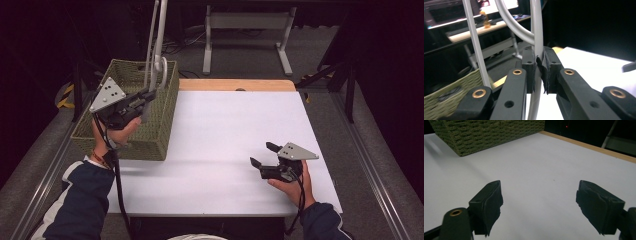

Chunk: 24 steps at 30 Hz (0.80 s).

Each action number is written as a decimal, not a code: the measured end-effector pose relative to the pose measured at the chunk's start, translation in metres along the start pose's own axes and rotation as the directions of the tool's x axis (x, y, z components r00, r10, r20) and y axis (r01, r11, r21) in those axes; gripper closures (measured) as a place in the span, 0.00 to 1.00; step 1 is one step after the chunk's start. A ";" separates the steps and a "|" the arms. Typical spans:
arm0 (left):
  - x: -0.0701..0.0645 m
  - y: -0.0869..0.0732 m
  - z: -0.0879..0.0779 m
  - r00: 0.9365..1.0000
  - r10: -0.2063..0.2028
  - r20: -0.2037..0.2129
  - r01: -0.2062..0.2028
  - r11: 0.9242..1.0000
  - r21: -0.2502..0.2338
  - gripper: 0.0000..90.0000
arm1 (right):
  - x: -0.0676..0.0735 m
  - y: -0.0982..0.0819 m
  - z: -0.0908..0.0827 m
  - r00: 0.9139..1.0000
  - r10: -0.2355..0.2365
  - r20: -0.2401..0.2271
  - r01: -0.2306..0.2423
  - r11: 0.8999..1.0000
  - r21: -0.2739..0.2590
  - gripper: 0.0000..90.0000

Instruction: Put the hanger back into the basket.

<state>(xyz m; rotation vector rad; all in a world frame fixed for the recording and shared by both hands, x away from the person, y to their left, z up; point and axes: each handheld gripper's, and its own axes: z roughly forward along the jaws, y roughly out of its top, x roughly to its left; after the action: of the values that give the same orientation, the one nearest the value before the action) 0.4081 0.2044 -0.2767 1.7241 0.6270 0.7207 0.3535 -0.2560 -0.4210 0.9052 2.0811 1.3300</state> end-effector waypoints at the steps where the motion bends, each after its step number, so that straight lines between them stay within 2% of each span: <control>1: 0.000 0.000 0.000 1.000 0.000 0.000 0.000 1.000 0.000 0.91 | 0.000 0.000 0.000 1.000 0.000 0.000 0.000 1.000 0.000 0.23; 7: 0.022 -0.023 0.002 0.999 -0.001 -0.051 0.005 0.996 0.090 0.91 | 0.000 -0.002 0.003 1.000 -0.002 -0.007 0.002 1.000 0.025 0.23; 11: 0.037 -0.038 0.002 0.996 0.009 -0.085 0.004 0.989 0.146 0.91 | 0.000 -0.003 0.005 1.000 0.003 -0.013 -0.003 1.000 0.030 0.23; 16: 0.050 -0.054 0.002 0.994 0.013 -0.106 0.008 0.980 0.199 0.91 | 0.001 -0.005 0.007 1.000 0.004 -0.016 -0.003 0.999 0.047 0.23; 17: 0.053 -0.058 0.002 0.994 0.007 -0.110 0.016 0.977 0.213 0.91 | 0.001 -0.005 0.008 1.000 0.005 -0.014 -0.004 0.999 0.049 0.23; 21: 0.063 -0.068 0.000 0.992 0.029 -0.124 0.005 0.964 0.265 0.91 | 0.001 -0.006 0.009 1.000 0.005 -0.020 -0.004 0.998 0.058 0.23; 24: 0.069 -0.076 -0.001 0.990 0.048 -0.133 -0.003 0.947 0.321 0.91 | 0.000 -0.007 0.010 1.000 0.011 -0.019 -0.010 0.998 0.063 0.23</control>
<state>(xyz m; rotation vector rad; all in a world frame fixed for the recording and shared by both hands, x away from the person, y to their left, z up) 0.4499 0.2745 -0.3399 1.9945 0.8574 0.7952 0.3588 -0.2517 -0.4310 0.9344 2.1469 1.2902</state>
